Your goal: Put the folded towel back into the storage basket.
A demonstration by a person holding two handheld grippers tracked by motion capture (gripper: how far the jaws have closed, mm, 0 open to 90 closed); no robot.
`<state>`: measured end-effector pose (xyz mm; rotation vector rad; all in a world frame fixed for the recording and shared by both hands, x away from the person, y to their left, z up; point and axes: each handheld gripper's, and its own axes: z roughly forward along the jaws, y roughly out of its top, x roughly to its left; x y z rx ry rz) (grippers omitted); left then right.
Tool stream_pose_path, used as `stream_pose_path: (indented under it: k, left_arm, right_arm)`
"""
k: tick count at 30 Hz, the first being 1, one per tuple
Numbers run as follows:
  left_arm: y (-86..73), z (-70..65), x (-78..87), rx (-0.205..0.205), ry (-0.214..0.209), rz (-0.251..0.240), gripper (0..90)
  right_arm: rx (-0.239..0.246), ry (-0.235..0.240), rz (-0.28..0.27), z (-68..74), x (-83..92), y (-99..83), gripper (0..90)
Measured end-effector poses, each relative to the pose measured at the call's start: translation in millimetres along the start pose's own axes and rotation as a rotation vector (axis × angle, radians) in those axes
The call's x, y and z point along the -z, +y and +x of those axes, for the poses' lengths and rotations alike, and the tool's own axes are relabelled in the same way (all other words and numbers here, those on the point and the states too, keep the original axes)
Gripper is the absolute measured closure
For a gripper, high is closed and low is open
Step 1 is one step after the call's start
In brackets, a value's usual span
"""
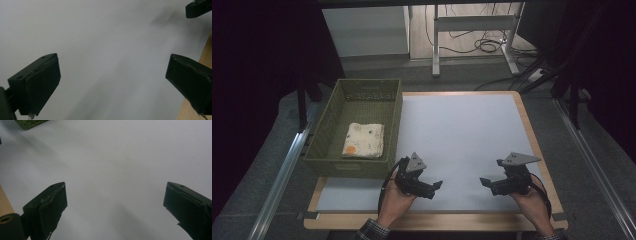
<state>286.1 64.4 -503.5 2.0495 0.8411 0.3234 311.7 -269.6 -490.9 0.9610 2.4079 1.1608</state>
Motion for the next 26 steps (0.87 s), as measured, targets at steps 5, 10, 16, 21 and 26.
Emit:
stream_pose_path:
  k: [5, 10, 16, 21, 26]
  left_arm:
    - [-14.0, -1.8, -6.1, 0.001, 0.012, 0.017, 0.0]
    - [-27.0, -1.9, -12.5, 0.007, 0.031, 0.045, 0.1]
    - [-39.0, -0.9, -24.2, 0.016, 0.062, 0.124, 0.2]
    - [-37.9, -3.2, -26.7, 0.008, 0.08, 0.135, 0.0]
    - [-39.8, -3.9, -26.3, 0.007, 0.083, 0.123, 0.0]
  right_arm:
    - [-0.011, -0.007, 0.008, -0.1, -4.0, -12.7, 5.2]
    - [-0.026, -0.02, 0.027, -1.3, -9.0, -24.0, 5.2]
    - [-0.02, -0.036, 0.067, -0.3, -17.6, -31.7, 5.2]
    - [0.019, -0.074, 0.082, 5.2, -23.9, -37.1, 4.5]
    - [0.012, -0.076, 0.06, 5.4, -23.6, -39.9, 4.5]
